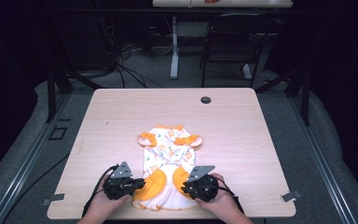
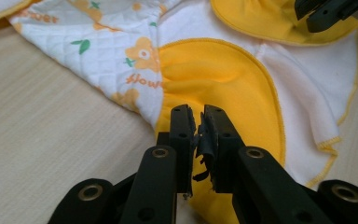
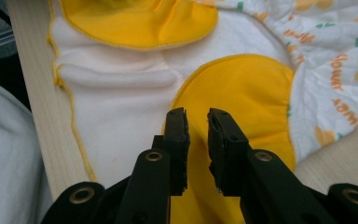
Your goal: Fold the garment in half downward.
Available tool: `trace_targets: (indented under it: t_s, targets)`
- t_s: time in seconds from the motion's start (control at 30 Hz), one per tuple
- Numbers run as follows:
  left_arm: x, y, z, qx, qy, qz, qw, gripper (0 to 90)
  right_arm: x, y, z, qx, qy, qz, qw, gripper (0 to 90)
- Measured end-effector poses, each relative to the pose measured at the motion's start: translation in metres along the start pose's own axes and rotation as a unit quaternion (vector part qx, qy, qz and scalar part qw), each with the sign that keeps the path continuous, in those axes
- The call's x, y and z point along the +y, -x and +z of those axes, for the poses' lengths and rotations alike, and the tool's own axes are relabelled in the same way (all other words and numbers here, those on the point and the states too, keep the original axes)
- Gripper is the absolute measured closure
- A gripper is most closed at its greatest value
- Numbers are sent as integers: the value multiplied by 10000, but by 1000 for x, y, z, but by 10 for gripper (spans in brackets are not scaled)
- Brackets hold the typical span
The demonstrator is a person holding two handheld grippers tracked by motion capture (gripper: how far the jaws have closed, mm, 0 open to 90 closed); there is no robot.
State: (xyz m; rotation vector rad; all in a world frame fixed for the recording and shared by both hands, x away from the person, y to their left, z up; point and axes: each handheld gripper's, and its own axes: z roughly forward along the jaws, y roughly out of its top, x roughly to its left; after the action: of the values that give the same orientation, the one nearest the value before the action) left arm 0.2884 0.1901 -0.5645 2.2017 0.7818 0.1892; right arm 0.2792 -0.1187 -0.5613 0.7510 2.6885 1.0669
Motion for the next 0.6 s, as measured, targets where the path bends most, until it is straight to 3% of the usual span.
trace_targets:
  t_s: [0.27, 0.43, 0.53, 0.6]
  targets:
    - [-3, -10, 2, 80, 135, -220, 9996, 724, -2, 11, -4, -214, 408, 162, 9988, 685]
    - [-2, -13, 3, 73, 142, -276, 9995, 690, -5, 18, -3, -352, 387, 210, 9984, 650]
    - [2, -19, 8, -24, 162, -386, 9991, 688, -3, 30, -6, -326, 354, 369, 9982, 627]
    - [7, -21, 10, -31, 146, -353, 9993, 690, -2, 36, -9, -282, 297, 502, 9979, 628]
